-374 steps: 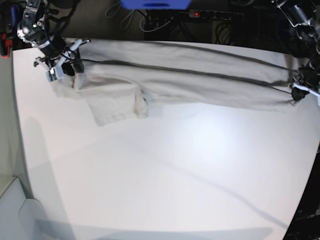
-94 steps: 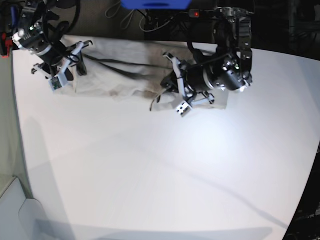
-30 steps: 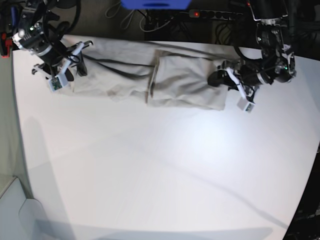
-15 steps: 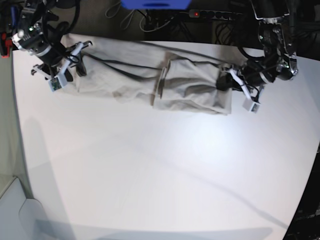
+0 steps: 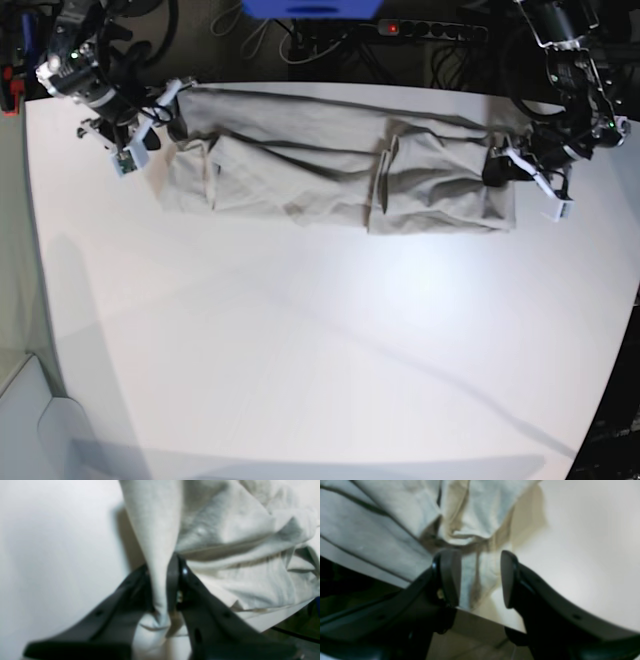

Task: Layout the t-shirt on the table in an organized manner, then fold the t-shirt properly
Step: 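Release the left gripper and regrasp the folded strip end, then carry the right gripper's strip end over toward the left gripper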

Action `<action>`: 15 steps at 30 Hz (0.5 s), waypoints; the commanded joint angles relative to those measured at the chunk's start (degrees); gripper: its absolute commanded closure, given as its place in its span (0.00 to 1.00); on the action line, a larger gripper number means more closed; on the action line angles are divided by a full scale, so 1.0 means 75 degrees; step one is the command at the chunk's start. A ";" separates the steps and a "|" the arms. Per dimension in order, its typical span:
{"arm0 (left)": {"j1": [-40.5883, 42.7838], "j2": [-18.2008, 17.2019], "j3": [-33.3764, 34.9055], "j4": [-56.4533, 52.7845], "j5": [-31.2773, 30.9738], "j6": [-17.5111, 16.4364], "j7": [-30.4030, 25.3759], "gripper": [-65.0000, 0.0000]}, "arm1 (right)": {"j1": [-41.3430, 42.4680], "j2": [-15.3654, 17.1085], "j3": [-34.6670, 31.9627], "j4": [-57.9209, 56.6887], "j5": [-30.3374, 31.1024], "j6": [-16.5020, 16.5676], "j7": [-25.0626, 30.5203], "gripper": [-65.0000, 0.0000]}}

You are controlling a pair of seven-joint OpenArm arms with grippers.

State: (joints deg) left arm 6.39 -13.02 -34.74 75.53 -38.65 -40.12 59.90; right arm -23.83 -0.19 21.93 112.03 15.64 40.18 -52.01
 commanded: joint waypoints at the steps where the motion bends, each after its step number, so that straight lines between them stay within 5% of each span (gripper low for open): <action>1: 0.0079 -0.0076 -0.0015 0.0110 0.0014 0.0016 0.0049 1.00 | 0.0007 -0.0040 0.0024 0.0155 0.0113 -0.0025 0.0142 0.58; 6: 0.0208 -0.0052 -0.0015 0.0110 0.0002 0.0016 0.0049 1.00 | 0.0394 -0.0450 0.0047 0.0108 0.0113 -0.0025 0.0130 0.58; 15: 0.0361 -0.0064 -0.0027 0.0110 -0.0033 0.0016 0.0049 1.00 | 0.1004 -0.0462 0.0070 -0.0221 0.0089 -0.0025 0.0130 0.58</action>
State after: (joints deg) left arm 8.73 -12.86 -34.79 75.85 -40.38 -40.16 58.59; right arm -16.34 -3.81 22.24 109.54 15.51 40.10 -51.83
